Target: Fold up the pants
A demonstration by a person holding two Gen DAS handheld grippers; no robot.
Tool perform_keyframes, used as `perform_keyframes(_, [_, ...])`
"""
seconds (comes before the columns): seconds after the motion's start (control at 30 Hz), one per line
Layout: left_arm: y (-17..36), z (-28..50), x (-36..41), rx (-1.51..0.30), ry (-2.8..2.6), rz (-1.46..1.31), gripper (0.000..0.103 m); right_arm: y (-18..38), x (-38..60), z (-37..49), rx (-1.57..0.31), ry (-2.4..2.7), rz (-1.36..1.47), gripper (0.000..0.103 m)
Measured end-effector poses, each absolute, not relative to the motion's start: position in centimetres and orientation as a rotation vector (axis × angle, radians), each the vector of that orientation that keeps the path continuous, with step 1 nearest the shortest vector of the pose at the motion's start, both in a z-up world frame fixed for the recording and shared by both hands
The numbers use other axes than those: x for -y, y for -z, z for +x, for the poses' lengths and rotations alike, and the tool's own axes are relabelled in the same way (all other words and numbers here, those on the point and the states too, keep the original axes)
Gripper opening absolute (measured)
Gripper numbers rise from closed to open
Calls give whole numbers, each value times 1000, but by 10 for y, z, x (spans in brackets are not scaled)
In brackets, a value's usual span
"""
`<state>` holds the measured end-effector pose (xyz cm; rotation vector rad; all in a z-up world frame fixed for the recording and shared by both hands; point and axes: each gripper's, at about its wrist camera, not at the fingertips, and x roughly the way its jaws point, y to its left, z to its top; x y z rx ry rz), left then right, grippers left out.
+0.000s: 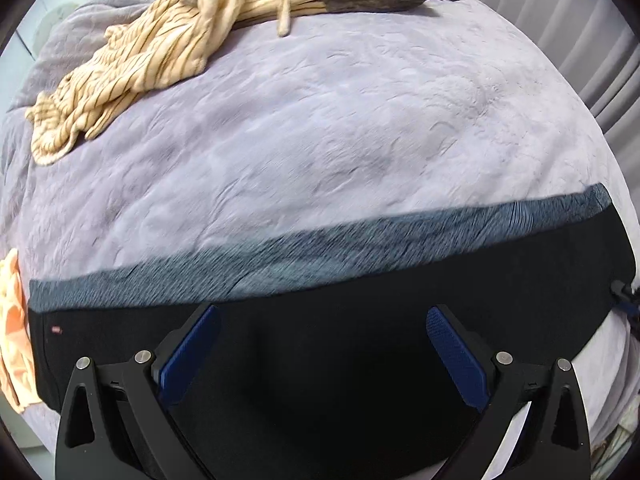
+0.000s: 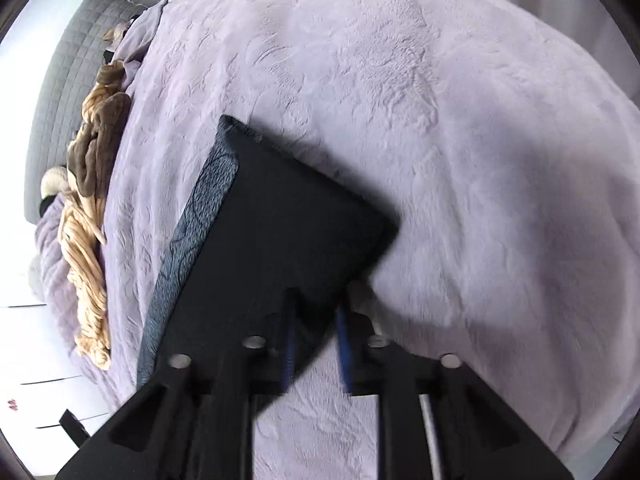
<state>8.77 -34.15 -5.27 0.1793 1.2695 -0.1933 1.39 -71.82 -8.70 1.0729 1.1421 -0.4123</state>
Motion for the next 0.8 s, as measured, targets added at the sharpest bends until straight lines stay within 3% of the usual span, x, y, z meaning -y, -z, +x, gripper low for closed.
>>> perform_keyframes(0.17, [98, 110, 356, -1343, 104, 206, 103, 101, 727, 3, -1137, 391, 1090, 16])
perform_keyframes(0.57, [68, 104, 388, -1327, 129, 207, 103, 104, 730, -21, -1123, 177, 1200, 44])
perform_keyframes(0.8, [86, 128, 411, -1350, 77, 199, 103, 107, 728, -13, -1125, 177, 1184, 45])
